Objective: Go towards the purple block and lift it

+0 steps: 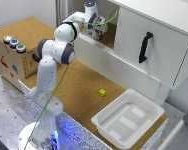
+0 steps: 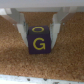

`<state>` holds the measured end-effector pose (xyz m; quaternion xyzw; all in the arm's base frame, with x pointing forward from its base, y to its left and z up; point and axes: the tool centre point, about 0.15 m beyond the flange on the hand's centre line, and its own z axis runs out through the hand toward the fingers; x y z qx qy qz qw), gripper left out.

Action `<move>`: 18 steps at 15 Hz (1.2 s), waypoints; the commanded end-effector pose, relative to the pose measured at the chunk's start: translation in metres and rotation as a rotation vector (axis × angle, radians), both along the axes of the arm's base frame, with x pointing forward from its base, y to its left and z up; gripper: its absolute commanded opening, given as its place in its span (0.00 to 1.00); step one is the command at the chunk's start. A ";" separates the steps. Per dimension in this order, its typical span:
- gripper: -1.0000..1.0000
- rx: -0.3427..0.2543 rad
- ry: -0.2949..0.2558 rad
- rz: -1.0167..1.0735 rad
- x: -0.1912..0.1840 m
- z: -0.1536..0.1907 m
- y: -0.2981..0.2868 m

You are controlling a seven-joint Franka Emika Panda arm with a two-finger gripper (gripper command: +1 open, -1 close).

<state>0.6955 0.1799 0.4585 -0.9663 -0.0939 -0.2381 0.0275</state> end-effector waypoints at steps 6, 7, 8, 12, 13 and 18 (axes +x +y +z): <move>0.00 0.003 0.009 0.069 -0.104 0.039 0.009; 0.00 0.008 0.021 0.087 -0.120 0.039 0.013; 0.00 0.003 0.030 0.109 -0.136 0.035 0.018; 0.00 -0.006 0.097 0.249 -0.205 0.022 0.049; 0.00 -0.008 0.110 0.291 -0.223 0.021 0.060; 0.00 -0.014 0.174 0.550 -0.307 0.015 0.132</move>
